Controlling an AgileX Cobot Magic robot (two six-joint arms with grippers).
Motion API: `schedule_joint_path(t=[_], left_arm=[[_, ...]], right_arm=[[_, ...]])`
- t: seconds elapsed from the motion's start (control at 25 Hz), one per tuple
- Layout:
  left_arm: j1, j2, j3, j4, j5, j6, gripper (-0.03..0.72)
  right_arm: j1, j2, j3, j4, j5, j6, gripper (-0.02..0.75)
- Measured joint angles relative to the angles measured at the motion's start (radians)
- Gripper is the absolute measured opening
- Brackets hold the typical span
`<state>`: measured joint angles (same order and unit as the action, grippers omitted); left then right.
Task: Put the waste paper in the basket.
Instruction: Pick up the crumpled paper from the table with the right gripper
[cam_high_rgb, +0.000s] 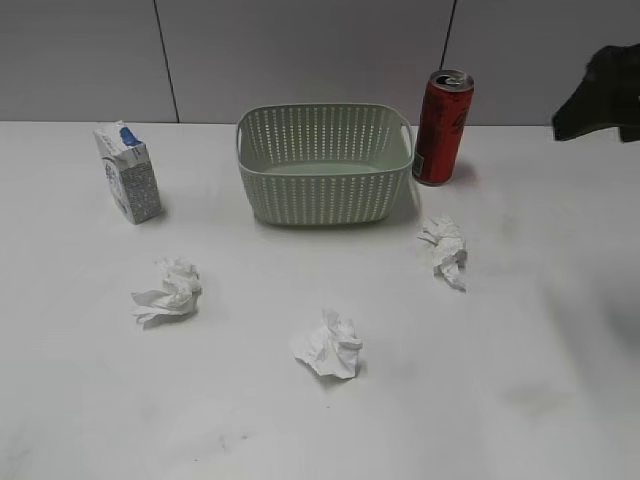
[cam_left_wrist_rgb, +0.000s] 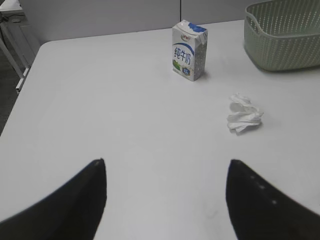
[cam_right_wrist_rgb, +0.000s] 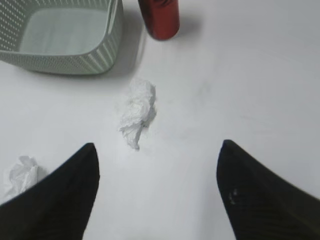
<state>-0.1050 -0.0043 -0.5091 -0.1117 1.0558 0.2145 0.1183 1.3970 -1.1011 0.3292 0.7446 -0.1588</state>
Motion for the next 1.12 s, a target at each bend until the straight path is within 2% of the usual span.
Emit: schedule_joint_path(t=[0.16, 0.24, 0.4, 0.56, 0.8, 1.12], left_arm=[[0.000, 0.000, 0.000, 0.000, 0.000, 0.000, 0.565], [0.000, 0.000, 0.000, 0.000, 0.000, 0.000, 0.565], [0.000, 0.000, 0.000, 0.000, 0.000, 0.000, 0.565], [0.000, 0.000, 0.000, 0.000, 0.000, 0.000, 0.561], [0.000, 0.000, 0.000, 0.000, 0.000, 0.000, 0.561], [0.000, 0.000, 0.000, 0.000, 0.000, 0.000, 0.558]], right_arm=[[0.021, 0.175, -0.115, 0.032, 0.076, 0.000, 0.552], [0.057, 0.254, -0.162, 0.020, 0.093, 0.002, 0.552], [0.170, 0.415, -0.274, -0.122, 0.100, 0.081, 0.552], [0.246, 0.547, -0.344, -0.277, 0.101, 0.189, 0.552], [0.262, 0.690, -0.360, -0.306, 0.080, 0.233, 0.552], [0.262, 0.762, -0.360, -0.314, -0.007, 0.240, 0.552]])
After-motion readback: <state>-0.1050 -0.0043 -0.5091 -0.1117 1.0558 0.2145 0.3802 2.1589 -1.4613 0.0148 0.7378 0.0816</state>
